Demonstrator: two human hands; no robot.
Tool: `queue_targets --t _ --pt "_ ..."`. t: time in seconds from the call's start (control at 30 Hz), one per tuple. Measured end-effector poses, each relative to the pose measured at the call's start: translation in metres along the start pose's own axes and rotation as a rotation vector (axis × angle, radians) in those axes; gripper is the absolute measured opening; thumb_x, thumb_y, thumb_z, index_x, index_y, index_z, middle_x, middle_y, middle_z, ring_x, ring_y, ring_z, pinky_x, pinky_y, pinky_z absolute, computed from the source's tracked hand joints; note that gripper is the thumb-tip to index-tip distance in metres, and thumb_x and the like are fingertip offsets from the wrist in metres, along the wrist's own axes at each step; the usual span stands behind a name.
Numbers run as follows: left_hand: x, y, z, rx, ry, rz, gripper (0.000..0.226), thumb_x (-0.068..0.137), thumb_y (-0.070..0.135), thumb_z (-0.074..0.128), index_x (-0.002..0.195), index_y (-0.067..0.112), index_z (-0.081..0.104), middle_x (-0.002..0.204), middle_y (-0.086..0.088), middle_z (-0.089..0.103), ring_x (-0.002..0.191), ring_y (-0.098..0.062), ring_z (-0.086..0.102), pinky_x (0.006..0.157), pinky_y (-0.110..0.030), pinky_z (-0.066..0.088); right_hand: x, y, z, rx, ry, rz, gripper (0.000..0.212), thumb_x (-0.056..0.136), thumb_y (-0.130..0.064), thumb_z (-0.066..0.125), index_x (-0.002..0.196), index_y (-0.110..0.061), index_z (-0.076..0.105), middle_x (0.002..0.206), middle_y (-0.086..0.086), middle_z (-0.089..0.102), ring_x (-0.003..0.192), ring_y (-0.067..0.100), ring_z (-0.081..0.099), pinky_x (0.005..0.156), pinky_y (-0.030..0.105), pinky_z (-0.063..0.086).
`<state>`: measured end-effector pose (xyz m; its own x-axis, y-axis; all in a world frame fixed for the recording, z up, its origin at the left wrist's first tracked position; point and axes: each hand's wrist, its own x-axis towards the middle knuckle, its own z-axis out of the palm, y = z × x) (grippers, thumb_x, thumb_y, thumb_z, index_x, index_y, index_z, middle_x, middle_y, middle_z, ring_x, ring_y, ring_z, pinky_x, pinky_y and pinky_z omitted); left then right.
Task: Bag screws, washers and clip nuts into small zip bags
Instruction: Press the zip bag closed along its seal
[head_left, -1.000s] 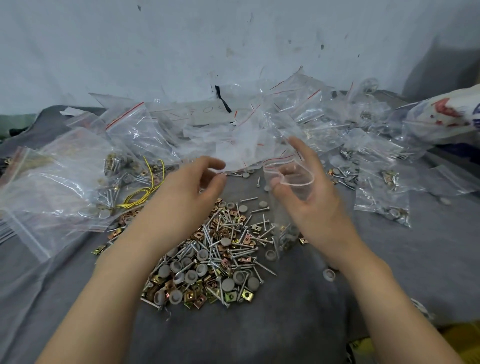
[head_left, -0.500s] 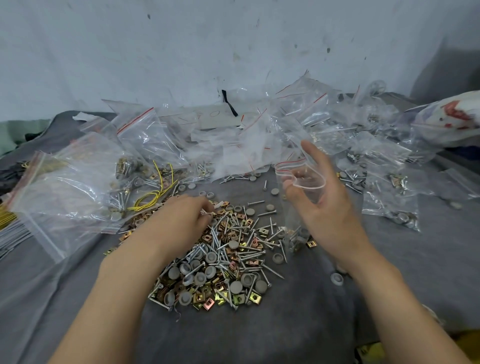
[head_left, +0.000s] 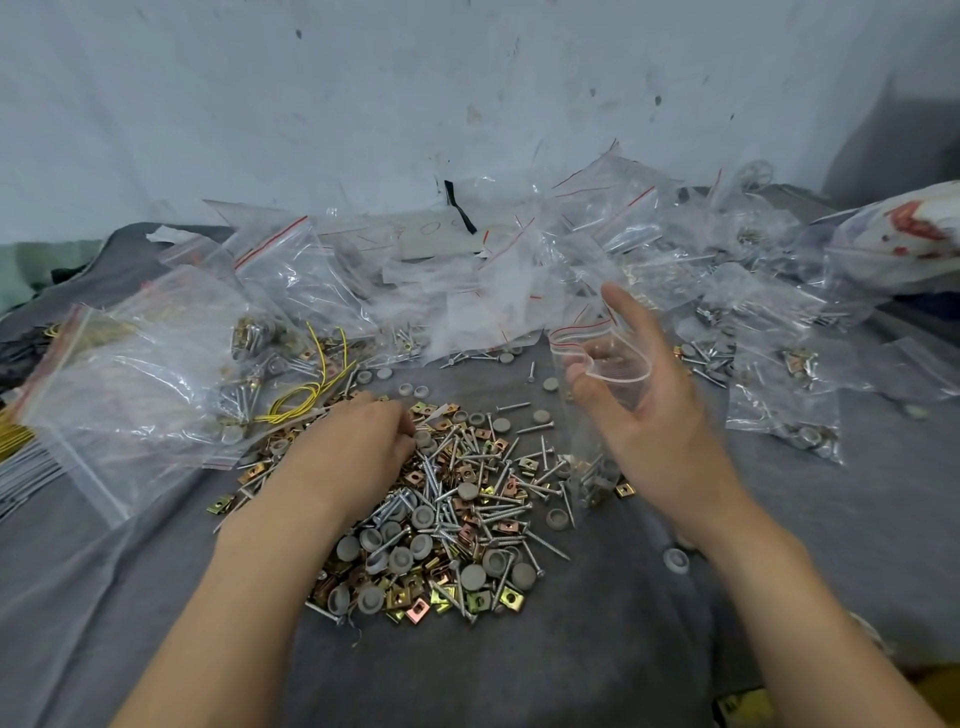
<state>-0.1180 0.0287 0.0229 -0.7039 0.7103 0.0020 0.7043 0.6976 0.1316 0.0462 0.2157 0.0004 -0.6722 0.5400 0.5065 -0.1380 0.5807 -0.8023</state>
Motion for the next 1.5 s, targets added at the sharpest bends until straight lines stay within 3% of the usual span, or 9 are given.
queue_targets --t 0.2,0.4,0.57,0.77,0.93,1.07,1.23,1.37,1.5 --pt "-0.001 0.000 -0.010 -0.099 0.107 0.042 0.015 0.099 0.031 0.054 0.106 0.023 0.065 0.104 0.003 0.060 0.100 -0.018 0.058 0.087 -0.036 0.049 -0.001 -0.001 0.000 -0.022 -0.011 -0.006 0.063 0.097 -0.036 0.067 0.149 -0.048 0.034 0.108 -0.037 0.064 0.098 -0.018 0.059 0.078 -0.004 0.037" --pt "-0.008 0.041 -0.044 -0.657 0.394 0.236 0.013 0.097 0.030 0.059 0.105 0.034 0.068 0.088 0.020 0.065 0.080 0.008 0.056 0.067 -0.003 0.039 0.000 -0.003 0.005 -0.027 -0.033 -0.025 0.065 0.093 -0.044 0.065 0.148 -0.053 0.031 0.106 -0.026 0.066 0.086 0.003 0.064 0.073 0.003 0.044" --pt "-0.015 0.073 -0.054 -0.802 0.487 0.378 0.019 0.097 0.023 0.061 0.114 0.030 0.066 0.089 0.017 0.066 0.086 0.003 0.060 0.071 -0.010 0.042 -0.003 -0.004 0.012 -0.029 -0.086 -0.049 0.074 0.089 -0.051 0.065 0.150 -0.056 0.023 0.109 -0.020 0.065 0.092 0.005 0.067 0.080 0.012 0.049" --pt "-0.010 0.083 -0.044 -0.757 0.452 0.416 0.025 0.099 0.023 0.057 0.122 0.028 0.061 0.100 0.017 0.065 0.094 0.007 0.059 0.077 -0.006 0.041 -0.003 -0.003 0.013 -0.022 -0.096 -0.036 0.076 0.085 -0.051 0.064 0.150 -0.053 0.024 0.109 -0.024 0.064 0.103 -0.003 0.064 0.081 0.003 0.043" --pt "-0.002 0.070 -0.042 -0.807 0.503 0.331 0.021 0.099 0.030 0.055 0.120 0.032 0.060 0.093 0.020 0.064 0.090 0.007 0.059 0.074 -0.010 0.044 0.000 -0.001 0.011 -0.005 -0.069 -0.041 0.074 0.086 -0.049 0.065 0.149 -0.056 0.026 0.106 -0.023 0.066 0.095 0.000 0.066 0.080 0.020 0.048" --pt "0.006 0.061 -0.023 -0.670 0.341 0.219 0.025 0.100 0.029 0.053 0.124 0.029 0.059 0.091 0.019 0.061 0.089 0.006 0.059 0.070 -0.006 0.042 0.000 0.002 0.006 -0.022 -0.029 -0.035 0.071 0.090 -0.041 0.067 0.148 -0.053 0.029 0.104 -0.026 0.066 0.090 -0.006 0.063 0.079 0.002 0.041" --pt "0.005 0.059 0.007 -0.316 0.094 0.262 0.027 0.101 0.029 0.049 0.125 0.026 0.060 0.115 0.008 0.067 0.107 -0.011 0.060 0.096 -0.033 0.047 0.002 -0.002 -0.002 -0.004 0.024 -0.023 0.066 0.091 -0.042 0.066 0.147 -0.050 0.031 0.103 -0.027 0.066 0.101 -0.009 0.061 0.084 0.001 0.038" --pt "0.009 0.055 0.021 -0.158 0.081 0.245 0.029 0.103 0.035 0.043 0.127 0.028 0.057 0.125 0.005 0.061 0.115 -0.020 0.053 0.101 -0.040 0.041 0.003 -0.004 -0.005 0.029 0.025 -0.010 0.067 0.089 -0.043 0.065 0.146 -0.051 0.031 0.104 -0.025 0.066 0.108 -0.001 0.062 0.097 0.025 0.042" --pt "0.015 0.054 0.031 -0.073 0.096 0.221 0.032 0.104 0.038 0.037 0.131 0.030 0.054 0.130 0.004 0.055 0.119 -0.022 0.046 0.100 -0.037 0.036 0.004 -0.002 -0.005 0.030 0.024 -0.012 0.067 0.090 -0.045 0.065 0.148 -0.048 0.030 0.106 -0.023 0.067 0.107 -0.002 0.062 0.091 0.010 0.040"
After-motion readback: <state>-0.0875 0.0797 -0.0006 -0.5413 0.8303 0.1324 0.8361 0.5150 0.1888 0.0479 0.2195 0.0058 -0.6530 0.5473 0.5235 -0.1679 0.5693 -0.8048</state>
